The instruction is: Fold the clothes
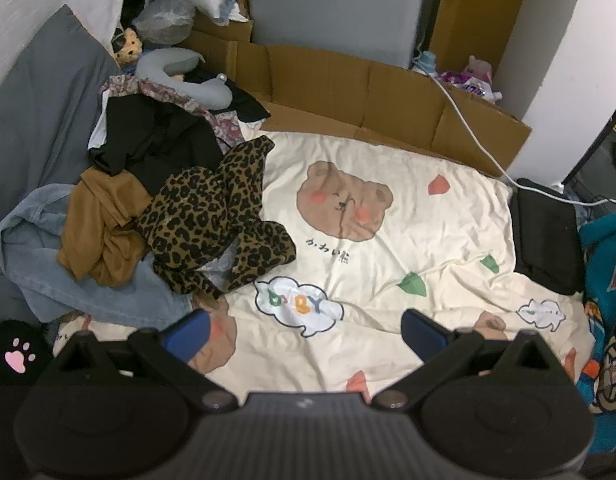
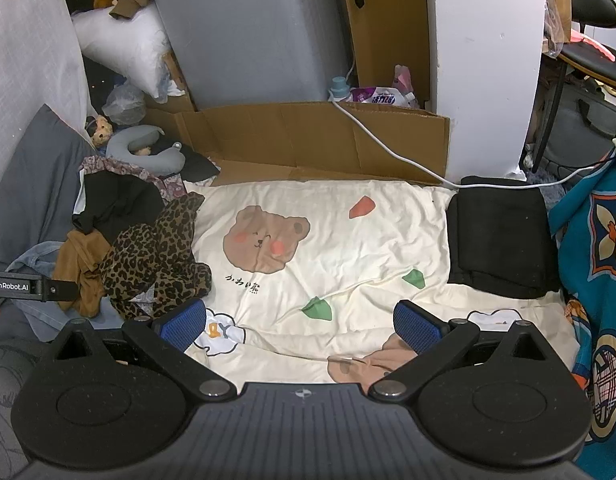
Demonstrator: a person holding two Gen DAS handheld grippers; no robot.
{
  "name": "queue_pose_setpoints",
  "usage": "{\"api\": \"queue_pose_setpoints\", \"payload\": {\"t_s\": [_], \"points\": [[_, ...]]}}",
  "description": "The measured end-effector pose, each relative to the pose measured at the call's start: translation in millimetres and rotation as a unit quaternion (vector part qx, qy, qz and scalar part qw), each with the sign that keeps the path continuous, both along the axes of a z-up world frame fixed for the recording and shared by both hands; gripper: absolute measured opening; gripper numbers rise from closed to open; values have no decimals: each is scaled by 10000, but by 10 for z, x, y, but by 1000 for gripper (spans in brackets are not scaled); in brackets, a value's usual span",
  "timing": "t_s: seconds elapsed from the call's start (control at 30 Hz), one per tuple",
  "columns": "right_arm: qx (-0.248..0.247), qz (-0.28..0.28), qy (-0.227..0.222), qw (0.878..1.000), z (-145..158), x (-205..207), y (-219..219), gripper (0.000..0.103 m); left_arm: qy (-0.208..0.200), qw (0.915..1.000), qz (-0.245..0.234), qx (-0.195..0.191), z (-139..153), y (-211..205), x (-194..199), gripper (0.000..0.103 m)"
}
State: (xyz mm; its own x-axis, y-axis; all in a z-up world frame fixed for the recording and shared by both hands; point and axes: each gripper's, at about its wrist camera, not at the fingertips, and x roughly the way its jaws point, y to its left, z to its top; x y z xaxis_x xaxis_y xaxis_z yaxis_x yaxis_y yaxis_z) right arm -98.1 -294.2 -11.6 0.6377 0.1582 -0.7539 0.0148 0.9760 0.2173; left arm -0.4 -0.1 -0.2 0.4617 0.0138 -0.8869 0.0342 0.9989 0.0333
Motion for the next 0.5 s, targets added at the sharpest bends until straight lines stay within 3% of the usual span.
{"api": "queue_pose_setpoints", "payload": {"t_s": [0.5], "points": [[67, 50, -56, 9999, 2, -29, -2, 103, 41, 10000, 5, -49, -14, 55, -8, 102]]}}
